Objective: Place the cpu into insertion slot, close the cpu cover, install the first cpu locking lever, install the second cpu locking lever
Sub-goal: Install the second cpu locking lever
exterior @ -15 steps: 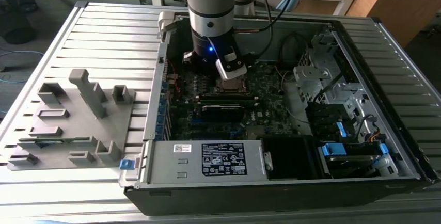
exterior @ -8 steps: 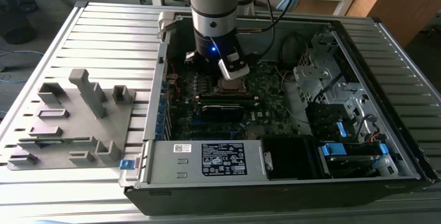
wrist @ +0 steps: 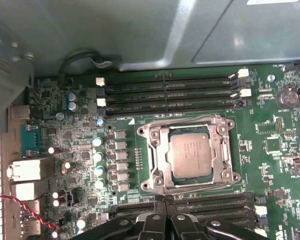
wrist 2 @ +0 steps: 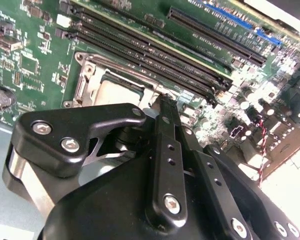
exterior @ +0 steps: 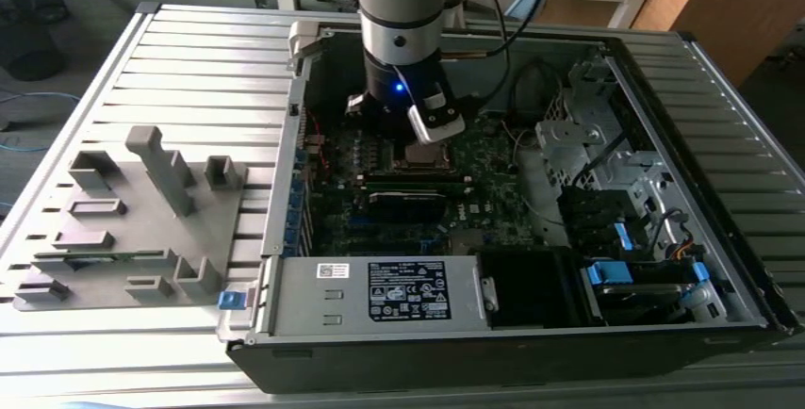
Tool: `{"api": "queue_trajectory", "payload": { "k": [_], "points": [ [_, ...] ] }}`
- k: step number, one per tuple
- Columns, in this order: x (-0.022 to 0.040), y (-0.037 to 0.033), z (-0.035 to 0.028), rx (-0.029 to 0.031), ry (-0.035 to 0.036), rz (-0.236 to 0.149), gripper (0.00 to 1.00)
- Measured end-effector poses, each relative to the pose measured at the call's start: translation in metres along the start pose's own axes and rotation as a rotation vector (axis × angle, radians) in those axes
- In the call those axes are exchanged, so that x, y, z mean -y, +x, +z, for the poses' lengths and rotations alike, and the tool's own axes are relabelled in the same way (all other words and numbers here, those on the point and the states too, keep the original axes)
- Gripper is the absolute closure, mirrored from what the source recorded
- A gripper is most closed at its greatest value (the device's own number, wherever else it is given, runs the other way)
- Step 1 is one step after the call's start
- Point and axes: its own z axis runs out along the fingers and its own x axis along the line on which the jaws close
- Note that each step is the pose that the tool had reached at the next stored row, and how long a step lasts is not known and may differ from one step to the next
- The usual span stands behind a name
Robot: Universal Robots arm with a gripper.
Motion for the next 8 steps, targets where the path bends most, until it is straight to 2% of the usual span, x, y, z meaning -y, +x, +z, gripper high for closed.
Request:
{"api": "queue_trajectory", "payload": {
  "k": [1,3,8],
  "points": [
    [-0.0007,-0.0005,0.0001,0.0009,0.0073,0.001,0.89],
    [-0.0017,-0.0019,0.0003,0.0019,0.0152,0.003,0.89],
    [-0.0040,-0.0092,0.0010,0.0020,0.0161,0.004,0.89]
  ]
}}
